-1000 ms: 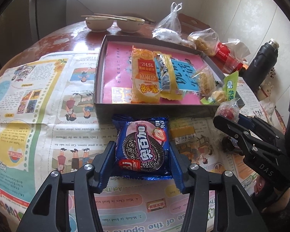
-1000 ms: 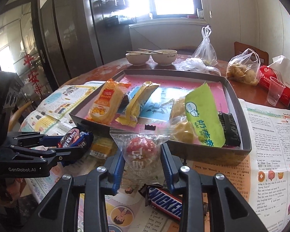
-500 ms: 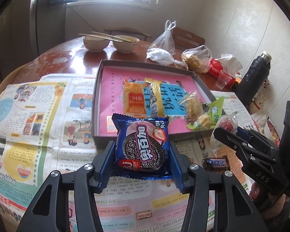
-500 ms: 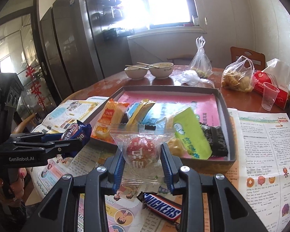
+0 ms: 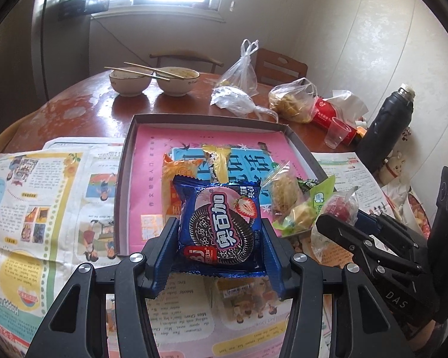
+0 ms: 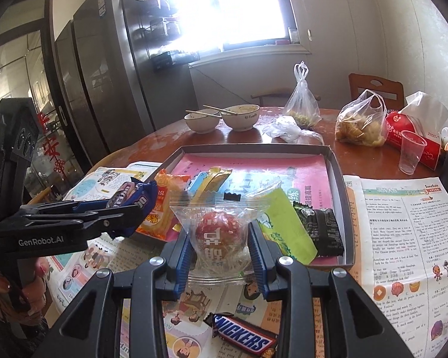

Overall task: Organize snacks
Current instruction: 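Lift both packs and carry them over the pink-lined tray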

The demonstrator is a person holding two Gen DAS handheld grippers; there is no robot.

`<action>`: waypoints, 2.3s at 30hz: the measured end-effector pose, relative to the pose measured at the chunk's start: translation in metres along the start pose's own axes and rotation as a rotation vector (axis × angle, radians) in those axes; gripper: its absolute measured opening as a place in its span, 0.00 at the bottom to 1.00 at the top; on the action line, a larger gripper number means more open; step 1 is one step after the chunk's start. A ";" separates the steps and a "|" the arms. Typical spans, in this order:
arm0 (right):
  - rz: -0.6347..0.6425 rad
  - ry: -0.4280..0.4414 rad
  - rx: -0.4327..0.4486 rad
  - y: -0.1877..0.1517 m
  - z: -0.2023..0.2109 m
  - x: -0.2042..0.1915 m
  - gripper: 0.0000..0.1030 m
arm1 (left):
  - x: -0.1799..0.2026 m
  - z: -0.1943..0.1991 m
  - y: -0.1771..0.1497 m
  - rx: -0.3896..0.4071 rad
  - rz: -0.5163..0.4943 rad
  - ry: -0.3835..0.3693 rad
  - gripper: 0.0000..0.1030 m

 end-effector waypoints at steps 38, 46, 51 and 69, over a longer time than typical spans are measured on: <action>0.002 0.018 -0.032 0.003 -0.035 -0.003 0.35 | 0.004 -0.048 0.005 -0.053 -0.037 0.011 0.53; -0.020 -0.027 -0.033 0.003 -0.039 0.011 0.35 | 0.008 -0.056 0.006 -0.061 -0.054 0.024 0.53; -0.032 -0.033 -0.031 0.005 -0.045 0.014 0.35 | 0.009 -0.058 0.007 -0.061 -0.060 0.032 0.53; 0.104 -0.114 -0.052 -0.003 -0.053 0.005 0.38 | 0.001 -0.062 0.009 -0.063 -0.043 0.063 0.53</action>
Point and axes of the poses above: each gripper's, at about its wrist camera, not at the fingertips, and z roughly against the way its jaws point, x to its right, y to its top, the point moved 6 cm from there along -z, roughly the way its jaws point
